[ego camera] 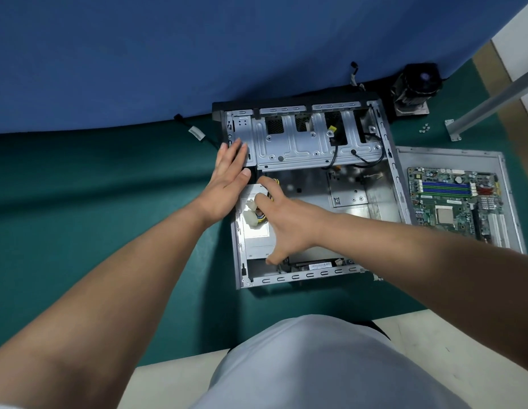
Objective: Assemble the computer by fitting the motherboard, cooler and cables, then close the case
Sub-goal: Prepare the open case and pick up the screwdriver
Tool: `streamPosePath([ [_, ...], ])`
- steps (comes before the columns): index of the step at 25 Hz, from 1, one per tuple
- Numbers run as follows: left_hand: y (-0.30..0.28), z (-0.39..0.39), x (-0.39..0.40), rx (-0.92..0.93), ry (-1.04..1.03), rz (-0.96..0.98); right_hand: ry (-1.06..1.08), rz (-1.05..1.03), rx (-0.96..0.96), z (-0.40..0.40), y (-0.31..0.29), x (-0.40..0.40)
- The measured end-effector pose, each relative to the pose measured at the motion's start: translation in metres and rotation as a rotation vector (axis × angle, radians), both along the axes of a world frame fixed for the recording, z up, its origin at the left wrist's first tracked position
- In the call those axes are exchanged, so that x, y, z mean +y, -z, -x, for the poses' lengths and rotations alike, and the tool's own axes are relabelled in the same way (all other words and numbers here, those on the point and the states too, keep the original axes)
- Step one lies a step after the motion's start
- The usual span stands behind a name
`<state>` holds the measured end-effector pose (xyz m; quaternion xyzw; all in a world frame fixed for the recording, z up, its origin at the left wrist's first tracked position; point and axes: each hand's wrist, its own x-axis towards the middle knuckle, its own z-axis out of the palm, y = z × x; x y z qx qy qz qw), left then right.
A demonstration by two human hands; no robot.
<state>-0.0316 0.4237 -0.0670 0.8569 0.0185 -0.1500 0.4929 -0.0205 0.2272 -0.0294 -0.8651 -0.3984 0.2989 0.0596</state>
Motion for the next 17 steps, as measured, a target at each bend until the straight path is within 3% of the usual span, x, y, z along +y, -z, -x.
streamPosePath([
  [6, 0.003, -0.001, 0.000, -0.013, -0.004, -0.008, -0.040, -0.110, 0.089, -0.010, 0.011, -0.010],
  [11, 0.002, -0.001, 0.000, -0.007, 0.012, -0.044, 0.428, -0.343, 0.314, -0.023, 0.019, -0.006],
  [17, 0.000, -0.001, -0.001, 0.000, 0.007, -0.064, 0.726, -0.287, 0.430, -0.020, 0.039, -0.003],
])
